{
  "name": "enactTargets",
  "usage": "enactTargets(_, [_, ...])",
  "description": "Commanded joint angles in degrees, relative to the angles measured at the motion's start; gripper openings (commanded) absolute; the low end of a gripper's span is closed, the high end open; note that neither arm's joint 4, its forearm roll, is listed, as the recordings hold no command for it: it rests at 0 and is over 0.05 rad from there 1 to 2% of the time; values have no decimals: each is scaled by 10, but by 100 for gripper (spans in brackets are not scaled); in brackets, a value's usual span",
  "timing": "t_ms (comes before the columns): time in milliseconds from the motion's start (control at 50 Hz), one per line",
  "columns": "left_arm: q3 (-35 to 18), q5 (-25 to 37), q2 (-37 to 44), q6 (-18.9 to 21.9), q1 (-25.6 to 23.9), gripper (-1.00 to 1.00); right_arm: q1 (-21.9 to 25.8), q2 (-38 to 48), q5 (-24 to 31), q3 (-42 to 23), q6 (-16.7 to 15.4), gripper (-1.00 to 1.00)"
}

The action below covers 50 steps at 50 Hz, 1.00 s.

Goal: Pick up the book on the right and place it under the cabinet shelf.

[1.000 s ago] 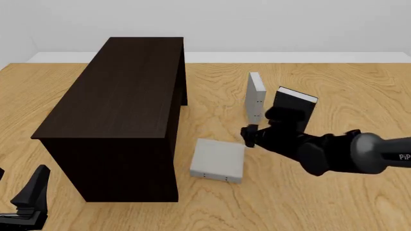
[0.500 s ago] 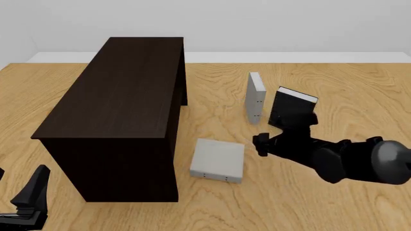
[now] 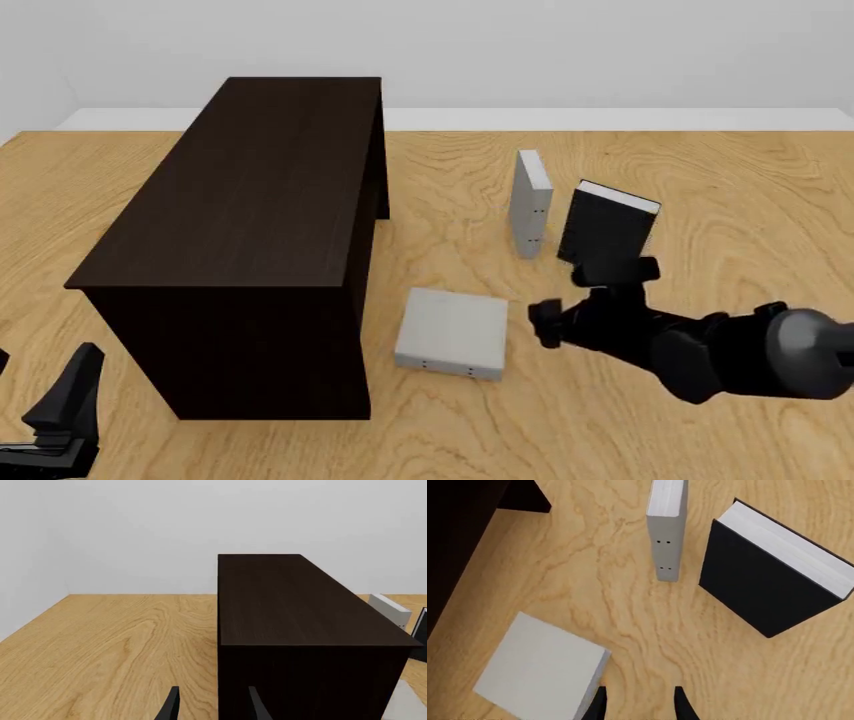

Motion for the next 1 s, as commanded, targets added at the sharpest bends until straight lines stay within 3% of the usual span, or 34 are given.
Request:
enactTargets(20, [0,0,0,0,0,100,6,38,-28,3,3,100])
enactTargets(280, [0,-1,1,0,0,100,18,73,-45,-8,14,100])
enactTargets(1000, [1,-3,-1,0,0,100,92,95,-9,-80,26,100])
